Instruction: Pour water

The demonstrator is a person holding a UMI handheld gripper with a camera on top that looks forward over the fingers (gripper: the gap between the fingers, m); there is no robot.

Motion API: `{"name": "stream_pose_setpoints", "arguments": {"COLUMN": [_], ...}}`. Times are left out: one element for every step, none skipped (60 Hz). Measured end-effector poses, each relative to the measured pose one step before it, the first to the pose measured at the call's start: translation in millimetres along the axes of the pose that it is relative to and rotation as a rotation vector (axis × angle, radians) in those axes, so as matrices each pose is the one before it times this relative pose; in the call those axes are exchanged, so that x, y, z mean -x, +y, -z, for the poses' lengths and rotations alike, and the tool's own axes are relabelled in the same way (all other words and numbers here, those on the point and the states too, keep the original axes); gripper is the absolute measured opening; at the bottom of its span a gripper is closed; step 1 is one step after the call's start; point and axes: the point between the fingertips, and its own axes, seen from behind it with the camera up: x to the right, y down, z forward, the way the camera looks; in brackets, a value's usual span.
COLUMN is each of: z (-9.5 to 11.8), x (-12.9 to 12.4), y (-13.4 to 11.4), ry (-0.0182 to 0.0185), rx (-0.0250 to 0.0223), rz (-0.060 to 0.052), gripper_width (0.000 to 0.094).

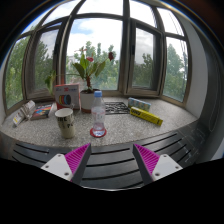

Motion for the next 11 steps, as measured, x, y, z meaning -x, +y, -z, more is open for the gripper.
{"name": "stream_pose_setpoints", "arguments": {"z": [0.47, 0.26, 0.06, 0.32, 0.03, 0.1, -0.2, -0.18, -0.29, -0.07, -0.09], "x": [-0.43, 0.31, 0.79, 0.99, 1.45, 1.46, 1.36, 1.06, 0.82, 0.65, 0.34], "y": [-0.15, 0.21, 0.39, 0.53, 0.55, 0.57, 0.41, -0.04, -0.21, 0.09, -0.23], "ry": [0.00234, 0.00016, -0.00226, -0.00412, -0.00497, -0.00483, -0.00381, -0.00295, -0.00194, -0.00095, -0.00049], "rx": [-0.00169, 0.00009, 0.00216, 0.00341, 0.0037, 0.00275, 0.00103, -0.00079, -0.00159, -0.0014, -0.0008], "rz": [0.0012, 0.0012, 0.0016, 0.0008, -0.0014, -0.0009, 0.0004, 0.0011, 0.0015, 0.0018, 0.0021], "gripper_width": [0.0857, 0.086, 0.086, 0.0859, 0.0856, 0.0856, 0.0857, 0.0857, 0.0857, 0.0857, 0.0857]}}
